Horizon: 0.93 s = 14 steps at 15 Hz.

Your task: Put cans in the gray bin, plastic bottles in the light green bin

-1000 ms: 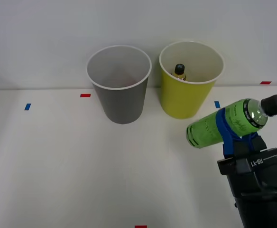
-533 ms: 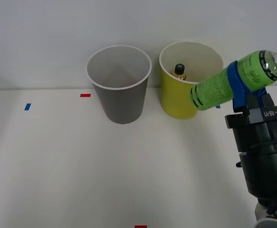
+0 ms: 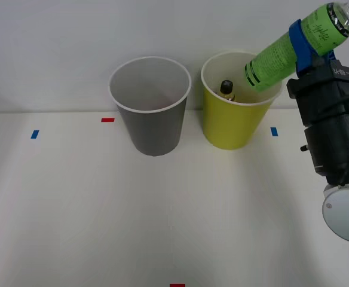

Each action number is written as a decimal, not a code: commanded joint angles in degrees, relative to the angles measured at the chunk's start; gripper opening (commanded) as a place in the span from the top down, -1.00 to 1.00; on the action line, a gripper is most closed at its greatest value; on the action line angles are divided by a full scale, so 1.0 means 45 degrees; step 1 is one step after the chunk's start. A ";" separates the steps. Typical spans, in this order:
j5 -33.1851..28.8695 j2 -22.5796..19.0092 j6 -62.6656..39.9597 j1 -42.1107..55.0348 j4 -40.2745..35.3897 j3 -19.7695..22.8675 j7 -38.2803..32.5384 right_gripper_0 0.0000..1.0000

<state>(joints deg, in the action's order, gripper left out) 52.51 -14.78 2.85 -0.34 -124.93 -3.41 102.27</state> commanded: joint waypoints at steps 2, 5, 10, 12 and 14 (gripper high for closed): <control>-0.0302 0.0745 -0.0378 -0.2384 0.2566 0.0776 0.0262 1.00; -0.0575 0.0862 -0.2371 -0.3400 0.3035 0.1714 0.0535 1.00; -0.0985 0.1272 -0.2996 -0.4982 0.4949 0.2222 0.0985 1.00; -0.1708 0.1546 -0.2996 -0.5705 0.5867 0.2554 0.1219 1.00; -0.2704 0.1585 -0.2996 -0.6076 0.6531 0.2515 0.1278 1.00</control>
<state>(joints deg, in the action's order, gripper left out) 42.35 -7.82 -10.65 -26.74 -97.08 7.91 107.77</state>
